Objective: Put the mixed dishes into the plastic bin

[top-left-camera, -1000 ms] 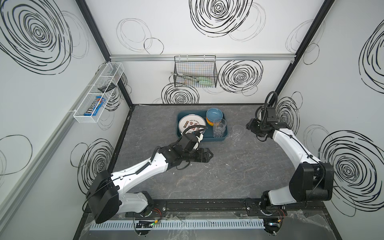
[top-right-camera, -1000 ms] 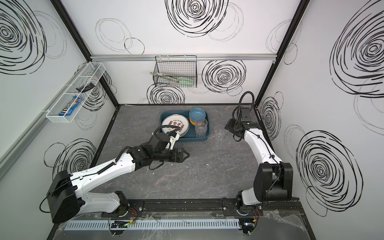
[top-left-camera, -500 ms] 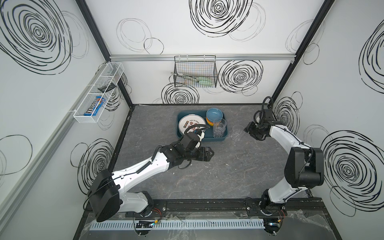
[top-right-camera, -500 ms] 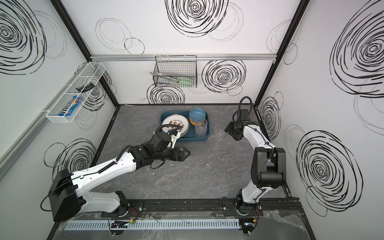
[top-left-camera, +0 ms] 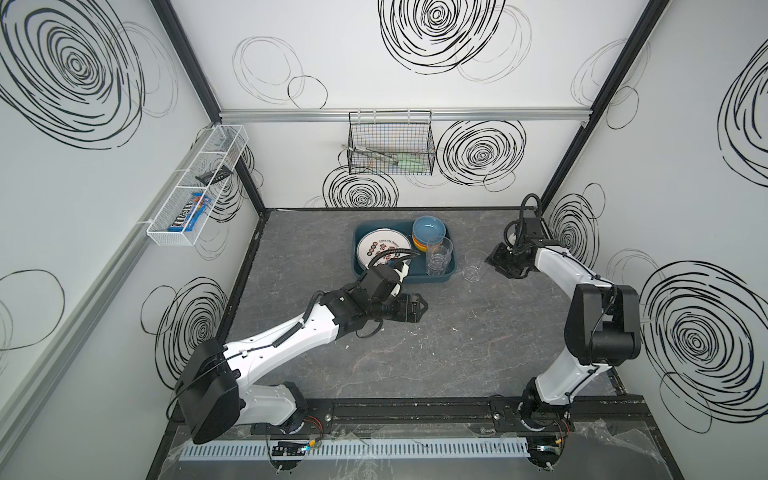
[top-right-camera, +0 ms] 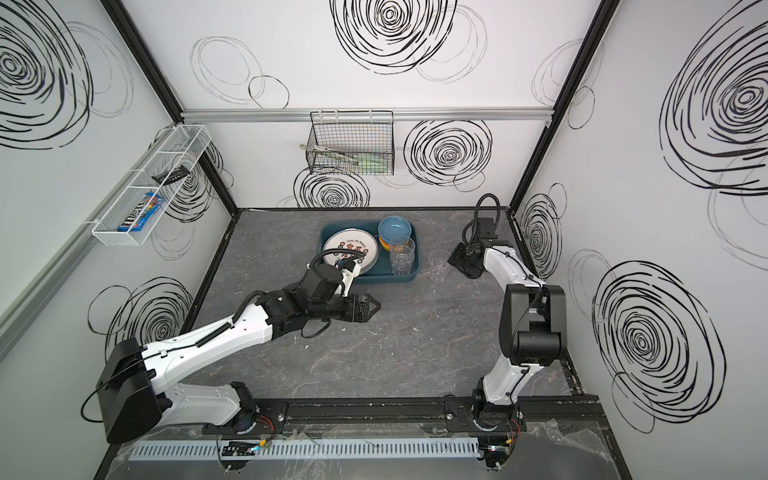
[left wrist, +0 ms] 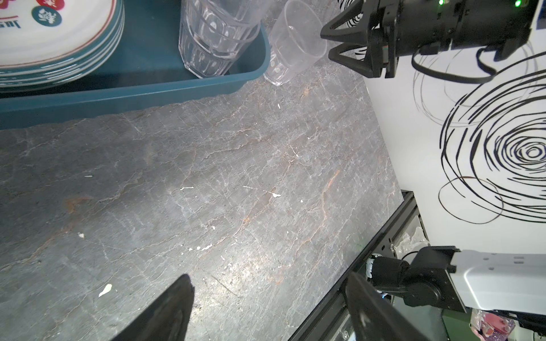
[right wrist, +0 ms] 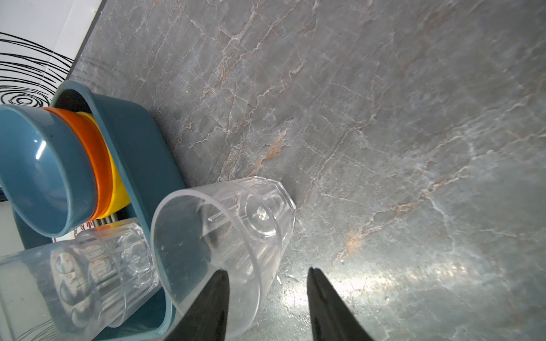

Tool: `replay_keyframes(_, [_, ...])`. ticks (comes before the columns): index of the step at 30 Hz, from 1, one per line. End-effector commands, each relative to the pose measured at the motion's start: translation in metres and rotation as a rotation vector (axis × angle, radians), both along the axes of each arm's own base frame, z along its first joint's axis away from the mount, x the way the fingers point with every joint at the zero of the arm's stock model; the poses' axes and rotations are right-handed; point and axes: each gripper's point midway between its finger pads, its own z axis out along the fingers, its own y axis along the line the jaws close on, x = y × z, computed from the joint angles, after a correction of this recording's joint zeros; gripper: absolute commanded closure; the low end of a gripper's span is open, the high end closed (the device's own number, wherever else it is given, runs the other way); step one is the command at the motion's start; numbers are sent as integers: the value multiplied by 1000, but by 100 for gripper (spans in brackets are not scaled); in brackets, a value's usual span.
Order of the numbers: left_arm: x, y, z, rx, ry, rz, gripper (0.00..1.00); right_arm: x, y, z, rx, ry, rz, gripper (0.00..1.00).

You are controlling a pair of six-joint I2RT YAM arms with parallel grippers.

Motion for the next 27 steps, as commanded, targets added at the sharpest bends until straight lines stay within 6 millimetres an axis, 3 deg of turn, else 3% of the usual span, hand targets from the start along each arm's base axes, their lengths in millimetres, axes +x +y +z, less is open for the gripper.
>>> replay_keyframes(1, [5,-1,6,-19,-29,10,15,7,5,4,-3,-11,8,54])
replay_keyframes(27, [6,8,3,-26,-17,32,15,4,12,-10,-62,20,23,74])
